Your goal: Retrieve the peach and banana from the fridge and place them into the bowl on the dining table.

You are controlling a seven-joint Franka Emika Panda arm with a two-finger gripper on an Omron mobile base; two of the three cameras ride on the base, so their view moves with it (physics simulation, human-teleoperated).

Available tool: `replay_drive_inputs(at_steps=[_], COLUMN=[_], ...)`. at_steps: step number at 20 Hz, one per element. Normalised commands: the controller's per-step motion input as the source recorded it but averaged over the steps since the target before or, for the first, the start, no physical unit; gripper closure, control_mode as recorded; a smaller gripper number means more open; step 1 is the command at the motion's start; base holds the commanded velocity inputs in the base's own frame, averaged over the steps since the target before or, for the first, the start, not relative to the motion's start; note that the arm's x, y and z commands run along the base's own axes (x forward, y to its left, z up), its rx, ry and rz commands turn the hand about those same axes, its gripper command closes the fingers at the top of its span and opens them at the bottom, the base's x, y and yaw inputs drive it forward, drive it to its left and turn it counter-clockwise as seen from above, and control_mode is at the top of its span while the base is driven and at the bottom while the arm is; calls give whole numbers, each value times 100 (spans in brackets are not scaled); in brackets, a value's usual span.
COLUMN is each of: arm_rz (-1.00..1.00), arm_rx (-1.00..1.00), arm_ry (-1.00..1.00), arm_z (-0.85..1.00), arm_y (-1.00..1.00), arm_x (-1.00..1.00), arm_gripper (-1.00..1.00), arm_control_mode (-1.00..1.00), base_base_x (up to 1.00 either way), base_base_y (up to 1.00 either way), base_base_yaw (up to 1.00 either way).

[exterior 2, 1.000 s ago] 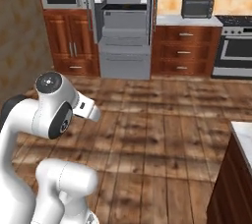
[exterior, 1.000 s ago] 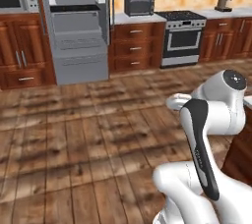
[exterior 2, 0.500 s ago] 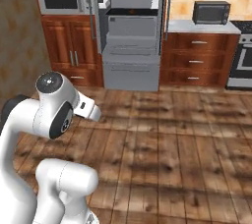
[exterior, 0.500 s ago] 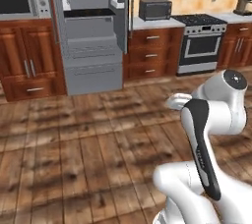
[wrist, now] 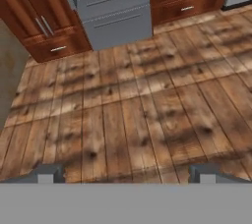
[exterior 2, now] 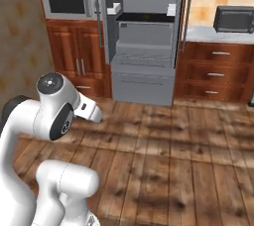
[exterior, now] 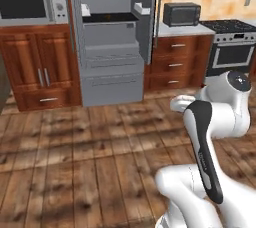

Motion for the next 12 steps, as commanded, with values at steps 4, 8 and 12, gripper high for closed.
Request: replay_drive_inputs(at_steps=[4, 8, 12], arm_rz=[0, 0, 0], arm_rx=[0, 0, 0], arm_ry=[0, 0, 0], arm_z=[0, 0, 0], arm_y=[0, 0, 0], arm_x=[0, 0, 0], arm_gripper=[-100, -100, -100], arm_control_mode=[100, 100, 100], base_base_x=[59, 26, 49], base_base_y=[0, 0, -4], base_base_yaw=[17, 5, 0])
